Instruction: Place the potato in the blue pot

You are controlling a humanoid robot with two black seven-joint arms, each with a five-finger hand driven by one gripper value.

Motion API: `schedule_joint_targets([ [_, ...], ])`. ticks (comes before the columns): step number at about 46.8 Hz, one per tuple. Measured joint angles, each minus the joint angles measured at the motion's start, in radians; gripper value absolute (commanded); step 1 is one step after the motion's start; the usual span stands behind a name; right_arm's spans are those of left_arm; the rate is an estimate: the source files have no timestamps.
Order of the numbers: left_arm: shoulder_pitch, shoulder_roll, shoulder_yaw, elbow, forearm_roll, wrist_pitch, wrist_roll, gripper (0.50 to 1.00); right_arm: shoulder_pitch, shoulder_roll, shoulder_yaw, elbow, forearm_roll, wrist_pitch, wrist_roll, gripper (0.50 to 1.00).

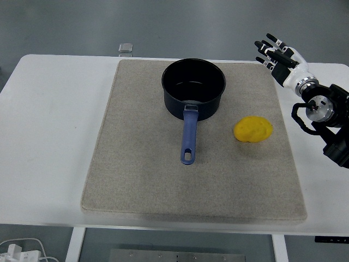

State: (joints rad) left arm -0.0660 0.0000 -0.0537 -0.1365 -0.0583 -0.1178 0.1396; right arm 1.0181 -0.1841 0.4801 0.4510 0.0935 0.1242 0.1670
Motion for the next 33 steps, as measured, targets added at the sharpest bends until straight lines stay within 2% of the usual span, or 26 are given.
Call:
schedule_joint_targets([
  [33,0.000,0.000,-0.001,0.000,-0.001,-0.011,0.000,0.999,-0.004,-0.017,-0.002,0.001,-0.003,0.018,0.006,0.913],
])
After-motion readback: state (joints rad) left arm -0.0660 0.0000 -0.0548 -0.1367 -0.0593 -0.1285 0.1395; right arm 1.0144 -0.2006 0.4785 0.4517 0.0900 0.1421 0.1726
